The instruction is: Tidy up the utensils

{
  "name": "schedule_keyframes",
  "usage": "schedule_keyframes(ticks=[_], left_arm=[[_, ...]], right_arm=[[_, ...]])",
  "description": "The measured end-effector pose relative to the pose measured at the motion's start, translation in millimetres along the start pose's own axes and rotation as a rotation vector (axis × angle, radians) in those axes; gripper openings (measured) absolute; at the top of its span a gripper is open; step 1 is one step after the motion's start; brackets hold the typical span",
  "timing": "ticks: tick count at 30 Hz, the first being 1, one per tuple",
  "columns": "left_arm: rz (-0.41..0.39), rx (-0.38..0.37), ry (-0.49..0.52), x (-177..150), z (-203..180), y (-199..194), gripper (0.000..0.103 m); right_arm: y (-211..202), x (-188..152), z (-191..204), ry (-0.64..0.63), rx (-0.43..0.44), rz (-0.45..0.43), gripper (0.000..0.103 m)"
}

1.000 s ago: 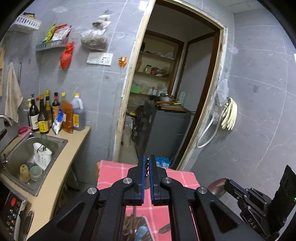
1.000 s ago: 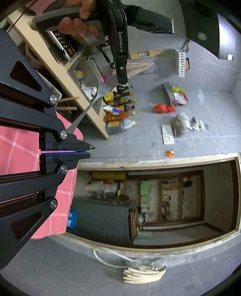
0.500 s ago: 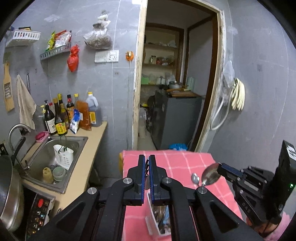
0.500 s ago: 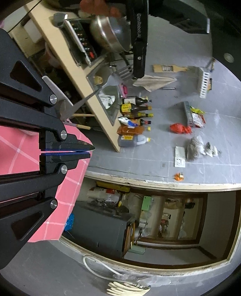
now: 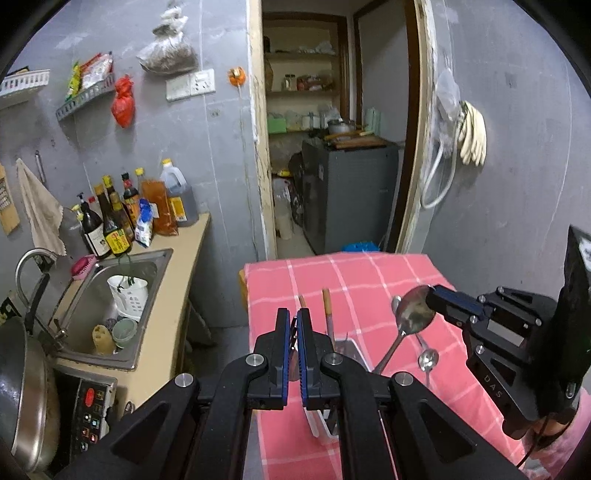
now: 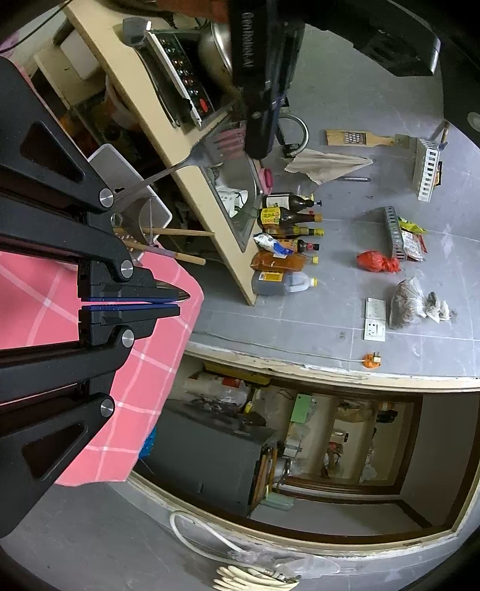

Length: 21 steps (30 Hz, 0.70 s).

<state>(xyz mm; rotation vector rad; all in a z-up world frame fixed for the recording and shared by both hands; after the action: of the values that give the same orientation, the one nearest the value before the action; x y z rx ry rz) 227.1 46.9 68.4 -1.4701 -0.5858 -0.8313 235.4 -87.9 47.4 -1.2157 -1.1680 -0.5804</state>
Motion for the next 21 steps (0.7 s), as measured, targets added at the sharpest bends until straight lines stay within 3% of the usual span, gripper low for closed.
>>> schedule_keyframes(ticks=[9, 15, 21], left_arm=[[0.093, -0.07, -0.055, -23, -4, 30, 0.005], [0.097, -0.148, -0.125, -30, 2, 33, 0.007], [0.048, -0.172, -0.171, -30, 5, 29, 0.029]], right_arm=[[14, -16, 14, -0.006, 0.033, 0.052, 0.002], [17, -25, 13, 0.045, 0.076, 0.08, 0.003], [11, -28, 0, 0.106, 0.082, 0.059, 0.003]])
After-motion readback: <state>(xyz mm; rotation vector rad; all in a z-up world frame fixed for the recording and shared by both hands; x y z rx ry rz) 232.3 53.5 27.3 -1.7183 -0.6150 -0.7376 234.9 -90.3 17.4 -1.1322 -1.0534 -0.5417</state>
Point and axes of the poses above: each gripper's, at about its wrist camera, not at the fingertips, and y roughly the way its jaws point, z to its left, x to its top, the point moved 5 cm from there along y, roughly the way its jaws point
